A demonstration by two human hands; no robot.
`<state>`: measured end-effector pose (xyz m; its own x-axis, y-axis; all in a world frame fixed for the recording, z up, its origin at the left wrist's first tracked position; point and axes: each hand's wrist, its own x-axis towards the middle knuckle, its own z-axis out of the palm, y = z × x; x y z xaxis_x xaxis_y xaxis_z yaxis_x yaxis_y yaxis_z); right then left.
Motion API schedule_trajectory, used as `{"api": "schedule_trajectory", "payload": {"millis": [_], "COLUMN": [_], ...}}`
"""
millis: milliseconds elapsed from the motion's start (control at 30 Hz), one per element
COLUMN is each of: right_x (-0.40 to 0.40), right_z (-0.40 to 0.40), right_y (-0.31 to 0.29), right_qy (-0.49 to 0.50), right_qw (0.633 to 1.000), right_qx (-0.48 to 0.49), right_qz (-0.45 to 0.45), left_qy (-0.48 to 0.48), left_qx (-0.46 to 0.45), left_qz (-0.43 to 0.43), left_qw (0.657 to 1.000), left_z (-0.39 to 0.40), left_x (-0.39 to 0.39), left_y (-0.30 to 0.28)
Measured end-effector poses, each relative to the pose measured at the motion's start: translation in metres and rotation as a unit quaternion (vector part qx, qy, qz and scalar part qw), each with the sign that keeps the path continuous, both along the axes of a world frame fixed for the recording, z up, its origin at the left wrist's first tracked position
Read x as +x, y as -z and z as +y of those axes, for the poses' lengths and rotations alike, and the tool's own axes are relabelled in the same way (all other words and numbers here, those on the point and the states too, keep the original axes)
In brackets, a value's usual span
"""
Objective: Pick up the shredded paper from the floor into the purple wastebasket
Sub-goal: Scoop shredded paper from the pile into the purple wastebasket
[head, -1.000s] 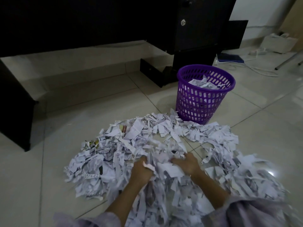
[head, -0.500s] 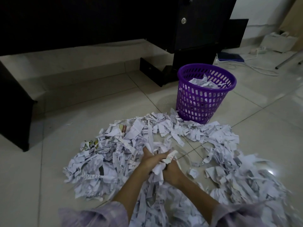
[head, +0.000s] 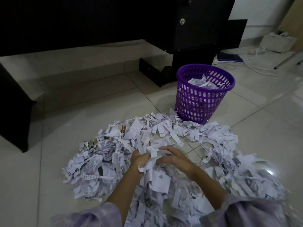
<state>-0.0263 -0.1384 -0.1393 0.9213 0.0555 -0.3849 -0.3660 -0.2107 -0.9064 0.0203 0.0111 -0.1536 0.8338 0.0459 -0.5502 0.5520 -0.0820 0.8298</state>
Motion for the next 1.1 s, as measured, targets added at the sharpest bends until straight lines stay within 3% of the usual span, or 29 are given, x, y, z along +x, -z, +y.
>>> {"api": "schedule_trajectory", "payload": {"millis": [200,367,433,567,800,933,1100], "right_x": [-0.010,-0.017,-0.020,-0.016,-0.015,-0.016,-0.008], "right_z": [-0.005,0.000,0.005,0.009,-0.002,-0.001,-0.003], "right_y": [0.005,0.020,0.020,0.024,0.017,0.015,0.016], "right_qy": [0.011,-0.017,-0.047,0.004,0.049,0.068,0.089], "right_qw": [0.999,0.978,0.974,0.968,0.992,0.985,0.969], "right_qx": [0.017,0.150,0.181,0.238,0.108,0.157,0.229], "right_qz": [0.043,0.143,0.131,0.076,0.047,0.011,0.013], "left_qy": [-0.058,-0.075,-0.079,-0.075,-0.056,-0.022,-0.051], "left_qx": [-0.041,-0.063,-0.066,-0.082,-0.105,-0.120,-0.098], "left_qz": [-0.008,0.005,0.016,0.043,0.100,0.118,0.098], "left_qw": [0.997,0.995,0.995,0.993,0.988,0.986,0.989], "left_z": [-0.004,-0.012,-0.015,-0.013,-0.009,-0.011,-0.016], "left_x": [0.003,0.002,-0.002,-0.003,0.004,0.002,-0.001], "left_y": [-0.019,-0.024,-0.023,-0.017,-0.013,-0.011,-0.008]}}
